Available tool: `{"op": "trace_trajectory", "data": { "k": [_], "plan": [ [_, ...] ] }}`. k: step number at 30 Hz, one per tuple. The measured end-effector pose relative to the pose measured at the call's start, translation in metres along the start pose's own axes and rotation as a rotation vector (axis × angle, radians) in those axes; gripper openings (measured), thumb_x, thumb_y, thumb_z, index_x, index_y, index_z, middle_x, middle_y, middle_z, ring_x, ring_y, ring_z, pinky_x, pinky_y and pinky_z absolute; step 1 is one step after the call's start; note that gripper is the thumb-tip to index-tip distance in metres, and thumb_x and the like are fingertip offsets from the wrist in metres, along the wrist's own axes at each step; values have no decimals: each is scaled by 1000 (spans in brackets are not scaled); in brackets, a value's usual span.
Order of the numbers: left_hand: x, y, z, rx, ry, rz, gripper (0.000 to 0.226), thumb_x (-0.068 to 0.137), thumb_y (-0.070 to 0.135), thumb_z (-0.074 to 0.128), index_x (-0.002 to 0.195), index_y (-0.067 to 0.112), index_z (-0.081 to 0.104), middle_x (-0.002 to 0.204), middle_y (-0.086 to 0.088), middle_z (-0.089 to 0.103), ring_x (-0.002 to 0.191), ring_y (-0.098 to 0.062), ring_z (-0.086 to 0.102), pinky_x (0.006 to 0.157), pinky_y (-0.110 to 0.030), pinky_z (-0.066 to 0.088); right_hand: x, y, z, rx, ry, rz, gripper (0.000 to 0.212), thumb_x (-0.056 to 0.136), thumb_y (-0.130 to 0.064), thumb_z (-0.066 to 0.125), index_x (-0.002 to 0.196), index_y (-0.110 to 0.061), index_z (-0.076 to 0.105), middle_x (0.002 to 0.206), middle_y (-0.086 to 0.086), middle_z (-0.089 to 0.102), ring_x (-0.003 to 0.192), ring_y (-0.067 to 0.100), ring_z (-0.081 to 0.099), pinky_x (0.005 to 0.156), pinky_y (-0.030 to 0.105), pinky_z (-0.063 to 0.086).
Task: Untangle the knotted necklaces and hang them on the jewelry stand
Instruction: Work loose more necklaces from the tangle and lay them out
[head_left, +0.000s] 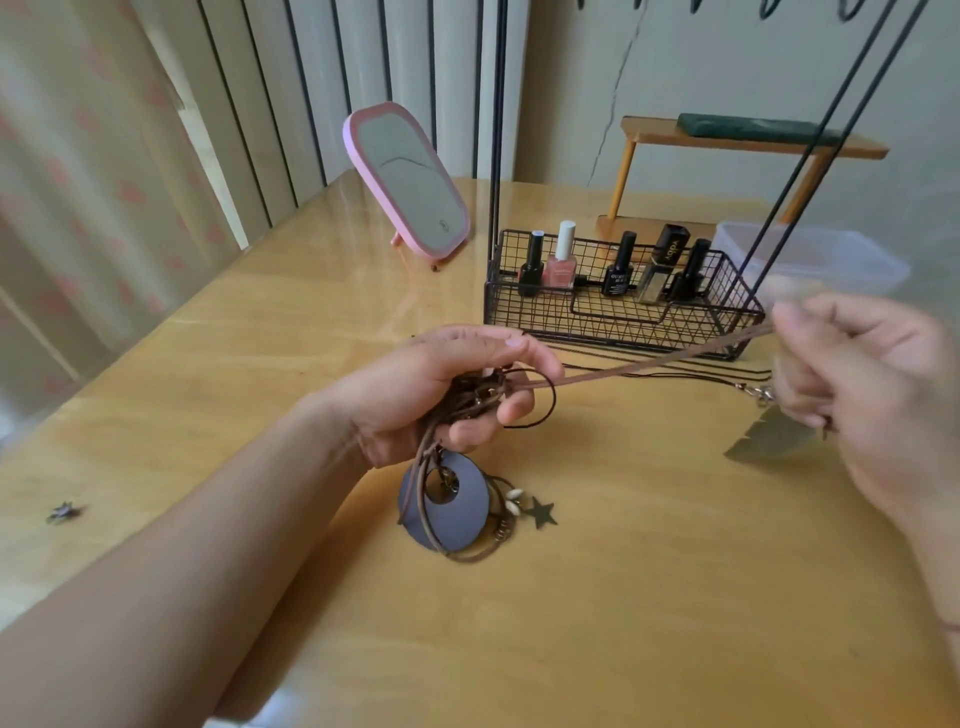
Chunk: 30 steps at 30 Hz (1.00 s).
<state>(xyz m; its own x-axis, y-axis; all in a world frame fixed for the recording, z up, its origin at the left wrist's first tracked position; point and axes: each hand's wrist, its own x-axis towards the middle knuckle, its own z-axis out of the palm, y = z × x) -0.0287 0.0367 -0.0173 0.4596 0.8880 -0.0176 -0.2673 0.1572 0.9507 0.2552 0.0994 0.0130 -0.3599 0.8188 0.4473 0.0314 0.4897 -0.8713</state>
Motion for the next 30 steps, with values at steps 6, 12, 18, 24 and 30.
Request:
{"op": "trace_trajectory", "data": {
  "k": [6,12,18,24,30],
  "plan": [
    [-2,1,2,57,-10,44,23,98,13,43,109,7,63,70,-11,55,42,-11,44,37,-20,22,-10,-2,16,-558,-266,-140,71,87,-79,41,55,-16,43,47,-5,34,45,9,32,44,21,24],
    [0,1,9,87,-36,57,24,97,11,45,116,9,60,66,-11,59,40,-10,45,36,-17,25,-20,-1,35,-1192,-424,-211,68,78,-90,18,95,-45,67,64,-25,53,65,-2,49,56,24,36],
    [2,-1,17,111,-49,59,25,99,12,44,120,8,57,66,-11,59,40,-10,46,37,-15,30,-32,-2,64,-567,-107,-524,21,87,-34,72,89,-14,76,75,-2,59,70,17,54,61,34,46],
    [2,-2,20,133,-72,49,26,100,14,42,122,6,54,64,-12,59,40,-9,47,38,-15,30,-30,9,68,-619,-95,-424,19,80,-39,76,86,-21,76,78,-9,61,76,15,57,59,33,46],
    [3,-3,22,164,-86,31,28,100,14,44,125,6,52,68,-11,59,42,-9,46,38,-14,31,-30,9,74,-664,-160,-392,6,80,-28,69,75,-26,70,71,-13,57,76,14,54,60,39,48]
  ]
}}
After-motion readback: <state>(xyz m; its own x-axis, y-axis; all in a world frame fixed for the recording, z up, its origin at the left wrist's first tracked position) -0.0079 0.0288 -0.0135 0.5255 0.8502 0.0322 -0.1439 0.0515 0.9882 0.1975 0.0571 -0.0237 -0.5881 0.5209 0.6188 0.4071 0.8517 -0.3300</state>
